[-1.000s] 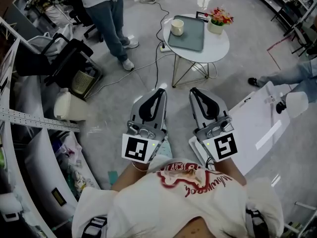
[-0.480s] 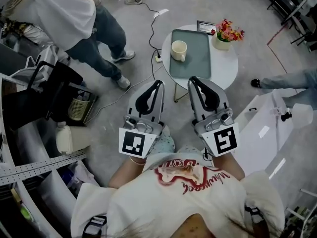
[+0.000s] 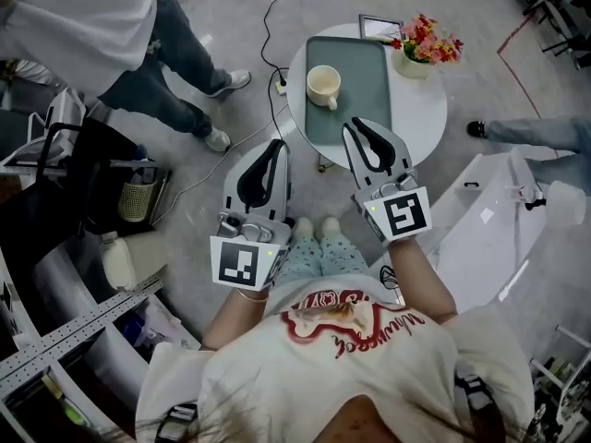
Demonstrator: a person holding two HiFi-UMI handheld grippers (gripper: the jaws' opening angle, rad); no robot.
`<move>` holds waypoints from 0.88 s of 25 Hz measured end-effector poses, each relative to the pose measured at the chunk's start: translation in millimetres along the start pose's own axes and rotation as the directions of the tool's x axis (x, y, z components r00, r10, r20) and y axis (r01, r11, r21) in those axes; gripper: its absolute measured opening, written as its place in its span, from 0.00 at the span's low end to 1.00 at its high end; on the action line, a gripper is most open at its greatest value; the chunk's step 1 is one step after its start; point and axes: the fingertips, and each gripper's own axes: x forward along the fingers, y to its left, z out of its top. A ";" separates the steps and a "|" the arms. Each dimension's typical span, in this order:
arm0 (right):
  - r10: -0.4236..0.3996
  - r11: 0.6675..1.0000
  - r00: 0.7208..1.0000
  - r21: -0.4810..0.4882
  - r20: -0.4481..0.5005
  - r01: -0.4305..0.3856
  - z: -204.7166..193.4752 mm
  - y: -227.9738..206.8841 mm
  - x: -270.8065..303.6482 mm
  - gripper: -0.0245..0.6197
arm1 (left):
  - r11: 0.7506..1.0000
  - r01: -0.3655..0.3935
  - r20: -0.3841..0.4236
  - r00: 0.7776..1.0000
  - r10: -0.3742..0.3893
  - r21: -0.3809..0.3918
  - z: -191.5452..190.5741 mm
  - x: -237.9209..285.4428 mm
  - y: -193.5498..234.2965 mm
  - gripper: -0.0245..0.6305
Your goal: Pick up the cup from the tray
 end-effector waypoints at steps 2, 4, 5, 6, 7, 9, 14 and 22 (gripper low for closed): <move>-0.019 0.999 0.993 0.040 -0.119 0.024 -55.8 -14.1 23.5 0.09 | 1.000 -0.007 -0.028 1.000 0.007 -0.016 -12.7 0.5 3.3 0.07; -0.023 0.997 0.970 0.065 -0.241 0.040 -110.5 -25.0 48.5 0.23 | 0.999 -0.018 -0.054 0.998 0.016 -0.029 -24.3 -0.3 8.2 0.07; -0.025 0.996 0.956 0.072 -0.291 0.048 -134.5 -30.1 60.5 0.30 | 0.999 -0.024 -0.067 0.998 0.021 -0.035 -30.2 -1.3 11.6 0.07; -0.028 0.995 0.944 0.077 -0.329 0.056 -155.1 -34.6 71.6 0.30 | 0.999 -0.030 -0.081 0.996 0.027 -0.039 -36.5 -2.8 15.1 0.07; -0.030 0.995 0.933 0.080 -0.358 0.062 -172.4 -38.0 81.9 0.30 | 0.998 -0.037 -0.097 0.995 0.032 -0.043 -43.0 -4.9 18.5 0.07; -0.035 0.994 0.916 0.077 -0.399 0.071 -196.4 -42.3 100.2 0.30 | 0.998 -0.049 -0.124 0.991 0.043 -0.049 -54.3 -9.0 24.8 0.07; -0.091 0.992 0.871 0.034 -0.483 0.122 -225.6 -54.6 122.7 0.30 | 0.992 -0.094 -0.170 0.982 0.079 -0.085 -68.3 -15.1 33.4 0.07; -0.142 0.986 0.902 0.026 -0.408 0.167 -216.7 -53.6 116.4 0.13 | 0.993 -0.096 -0.180 0.980 0.081 -0.075 -71.0 -16.9 42.2 0.07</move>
